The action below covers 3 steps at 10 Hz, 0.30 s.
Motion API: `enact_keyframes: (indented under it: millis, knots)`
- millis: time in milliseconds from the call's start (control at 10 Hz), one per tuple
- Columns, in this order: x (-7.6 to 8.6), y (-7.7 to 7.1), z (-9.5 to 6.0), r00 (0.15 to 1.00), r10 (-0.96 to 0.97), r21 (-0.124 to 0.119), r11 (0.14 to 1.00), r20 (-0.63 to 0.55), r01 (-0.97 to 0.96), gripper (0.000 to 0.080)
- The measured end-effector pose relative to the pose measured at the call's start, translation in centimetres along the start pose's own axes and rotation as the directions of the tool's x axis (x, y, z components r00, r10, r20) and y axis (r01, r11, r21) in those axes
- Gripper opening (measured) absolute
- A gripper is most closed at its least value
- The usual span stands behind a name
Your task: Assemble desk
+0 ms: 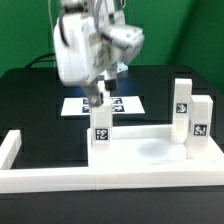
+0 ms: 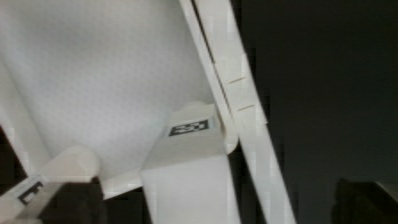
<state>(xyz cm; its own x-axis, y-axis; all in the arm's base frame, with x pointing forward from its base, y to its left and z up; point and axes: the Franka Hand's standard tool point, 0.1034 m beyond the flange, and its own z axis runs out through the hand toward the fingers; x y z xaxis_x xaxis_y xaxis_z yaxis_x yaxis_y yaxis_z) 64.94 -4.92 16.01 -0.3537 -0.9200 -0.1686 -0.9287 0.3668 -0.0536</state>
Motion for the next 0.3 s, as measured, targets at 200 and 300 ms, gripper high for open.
enact_keyframes:
  millis: [200, 300]
  knots:
    - [-0.04, -0.11, -0.17, 1.000, -0.001, 0.001, 1.000, 0.003, 0.001, 0.0649]
    - [-0.04, -0.06, -0.06, 1.000, -0.002, 0.000, 1.000, 0.002, 0.002, 0.0649]
